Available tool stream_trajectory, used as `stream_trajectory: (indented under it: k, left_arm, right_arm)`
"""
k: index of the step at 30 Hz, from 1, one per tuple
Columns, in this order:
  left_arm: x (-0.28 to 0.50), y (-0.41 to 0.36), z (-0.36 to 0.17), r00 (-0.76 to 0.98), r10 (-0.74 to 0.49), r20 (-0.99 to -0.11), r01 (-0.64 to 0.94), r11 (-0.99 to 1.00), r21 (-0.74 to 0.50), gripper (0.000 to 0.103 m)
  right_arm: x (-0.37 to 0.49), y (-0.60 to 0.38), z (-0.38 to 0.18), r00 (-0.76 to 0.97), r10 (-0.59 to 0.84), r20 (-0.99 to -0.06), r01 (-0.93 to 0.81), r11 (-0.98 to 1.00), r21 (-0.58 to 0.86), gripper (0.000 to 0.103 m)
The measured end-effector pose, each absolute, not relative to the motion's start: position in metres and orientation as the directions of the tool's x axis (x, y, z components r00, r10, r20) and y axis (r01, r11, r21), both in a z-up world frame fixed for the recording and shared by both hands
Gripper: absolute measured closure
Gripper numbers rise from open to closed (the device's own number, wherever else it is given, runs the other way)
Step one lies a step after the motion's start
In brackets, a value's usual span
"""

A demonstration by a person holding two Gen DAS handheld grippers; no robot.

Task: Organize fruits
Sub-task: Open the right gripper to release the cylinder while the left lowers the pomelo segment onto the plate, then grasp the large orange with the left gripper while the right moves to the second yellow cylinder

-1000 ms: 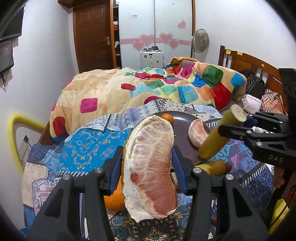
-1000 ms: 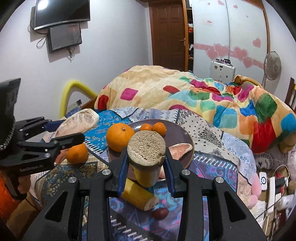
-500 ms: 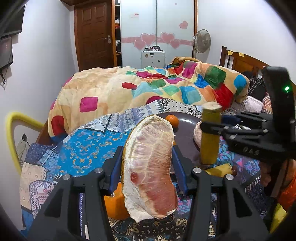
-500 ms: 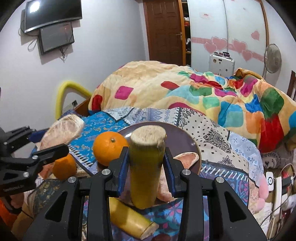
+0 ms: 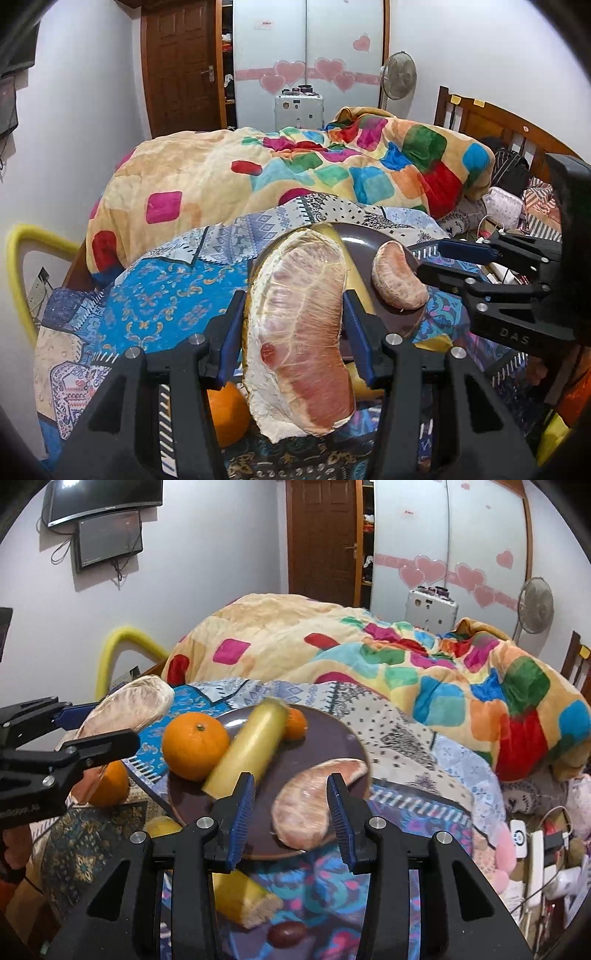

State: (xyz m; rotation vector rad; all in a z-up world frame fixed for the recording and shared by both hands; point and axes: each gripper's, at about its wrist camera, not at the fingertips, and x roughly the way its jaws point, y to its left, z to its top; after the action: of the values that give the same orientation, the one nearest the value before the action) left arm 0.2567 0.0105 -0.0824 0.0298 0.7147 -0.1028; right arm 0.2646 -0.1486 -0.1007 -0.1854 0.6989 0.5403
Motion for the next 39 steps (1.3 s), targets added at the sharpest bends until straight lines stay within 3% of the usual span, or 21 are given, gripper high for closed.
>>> stream_trajectory:
  k: [16, 24, 39]
  left_arm:
    - [0.312, -0.024, -0.087, 0.720, -0.040, -0.693, 0.088, 0.996, 0.033, 0.052]
    - [0.336, -0.017, -0.098, 0.682, -0.041, -0.730, 0.053, 0.999, -0.007, 0.052]
    - [0.297, -0.009, -0.083, 0.715, -0.025, -0.699, 0.063, 0.998, 0.028, 0.049]
  right_arm:
    - [0.277, -0.187, -0.104, 0.647, 0.412, -0.642, -0.490, 0.869, 0.065, 0.065]
    - [0.273, -0.190, -0.104, 0.646, 0.423, -0.635, -0.501, 0.863, 0.066, 0.065]
    - [0.253, -0.183, -0.101, 0.631, 0.436, -0.642, -0.534, 0.844, 0.048, 0.065]
